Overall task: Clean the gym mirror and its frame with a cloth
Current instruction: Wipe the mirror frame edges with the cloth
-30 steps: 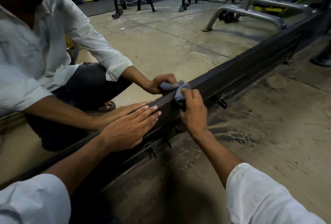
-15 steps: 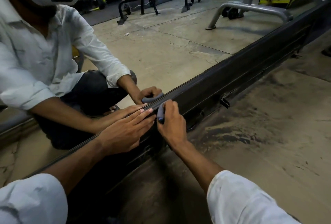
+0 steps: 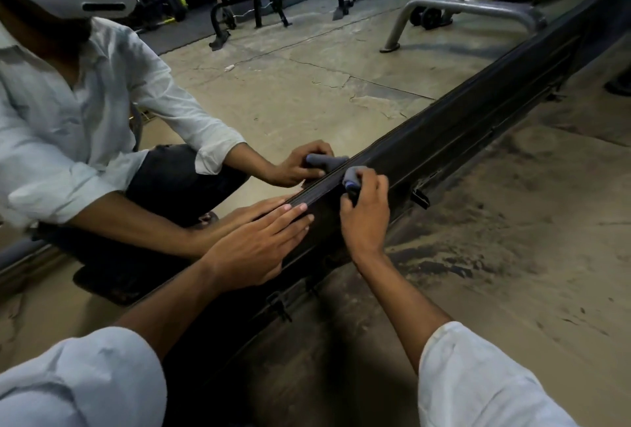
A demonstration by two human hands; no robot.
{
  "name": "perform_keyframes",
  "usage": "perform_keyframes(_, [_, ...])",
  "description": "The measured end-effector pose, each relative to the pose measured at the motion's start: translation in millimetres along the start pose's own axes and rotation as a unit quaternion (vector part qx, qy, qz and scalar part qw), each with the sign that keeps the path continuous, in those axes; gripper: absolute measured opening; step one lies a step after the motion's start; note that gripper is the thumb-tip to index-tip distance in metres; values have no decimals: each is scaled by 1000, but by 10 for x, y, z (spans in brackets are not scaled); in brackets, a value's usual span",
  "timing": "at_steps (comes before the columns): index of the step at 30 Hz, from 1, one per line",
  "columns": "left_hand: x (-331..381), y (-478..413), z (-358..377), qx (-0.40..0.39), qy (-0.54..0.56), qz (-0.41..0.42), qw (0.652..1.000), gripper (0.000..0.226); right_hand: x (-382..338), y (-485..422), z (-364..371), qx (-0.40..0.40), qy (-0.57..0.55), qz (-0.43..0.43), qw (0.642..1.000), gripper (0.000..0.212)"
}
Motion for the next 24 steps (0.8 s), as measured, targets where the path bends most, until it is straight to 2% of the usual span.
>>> perform_keyframes(1, [0, -2, 12, -2, 3, 1, 1000, 77, -28, -22, 20, -20, 11, -18, 1000, 41])
perform_keyframes(2, [-11, -4, 8, -3, 9, -1, 1000, 77, -152, 10, 112, -65, 32, -76, 994, 43])
perform_keyframes(4, [-46, 1, -20, 0, 20, -15, 1000, 76, -444, 238, 363, -179, 82, -228, 954, 47])
perform_keyframes(5, [-51, 2, -32, 4, 20, -18, 1000, 76, -504, 296, 422, -212, 107, -280, 930, 48])
perform_keyframes(6, [-43, 1, -35, 7, 20, -18, 1000, 77, -504, 237, 404, -216, 129, -297, 921, 49])
perform_keyframes(7, [-34, 1, -30, 7, 20, -16, 1000, 79, -447, 86, 330, -199, 143, -277, 929, 50])
perform_keyframes(9, [-33, -2, 6, 1, 20, -16, 1000, 82, -162, -305, 71, -129, 139, -153, 970, 47])
perform_keyframes(10, [-29, -6, 33, -2, 20, -15, 1000, 82, -13, -429, -55, -90, 129, -85, 984, 43])
perform_keyframes(11, [-26, -11, 60, -6, 22, -14, 1000, 83, 49, -470, -103, -70, 119, -53, 989, 40])
perform_keyframes(12, [-22, -13, 85, -11, 27, -15, 999, 85, -1, -452, -61, -77, 117, -65, 988, 40])
perform_keyframes(13, [-18, -15, 107, -14, 28, -18, 999, 85, -123, -381, 57, -107, 123, -116, 980, 41])
perform_keyframes(15, [-11, -18, 136, -22, 29, -22, 999, 86, -379, -100, 300, -200, 145, -245, 937, 44])
perform_keyframes(16, [-13, -24, 130, -22, 31, -21, 999, 86, -405, -43, 352, -230, 161, -279, 918, 45])
perform_keyframes(17, [-17, -21, 113, -21, 35, -20, 999, 85, -379, -92, 322, -232, 168, -279, 917, 46])
perform_keyframes(18, [-21, -13, 104, -22, 36, -20, 999, 84, -296, -221, 237, -208, 160, -241, 934, 45])
perform_keyframes(20, [-19, -19, 88, -21, 30, -20, 999, 81, -16, -483, -16, -117, 130, -106, 979, 41])
perform_keyframes(21, [-17, -22, 79, -19, 28, -18, 999, 81, 45, -499, -58, -95, 120, -69, 986, 40])
perform_keyframes(22, [-14, -21, 67, -16, 27, -16, 999, 81, -19, -449, -11, -102, 125, -86, 983, 42])
perform_keyframes(24, [-3, -26, 43, -9, 14, -17, 1000, 80, -300, -190, 244, -180, 145, -208, 950, 49])
Point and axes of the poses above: each hand's wrist, its own y-axis away from the middle knuckle, its own z-axis out of the palm, x = y × z, the point moved 10 cm from there along -y, towards the middle knuckle, and after that the axes turned 6 degrees about -x, right-handed, at the moved point
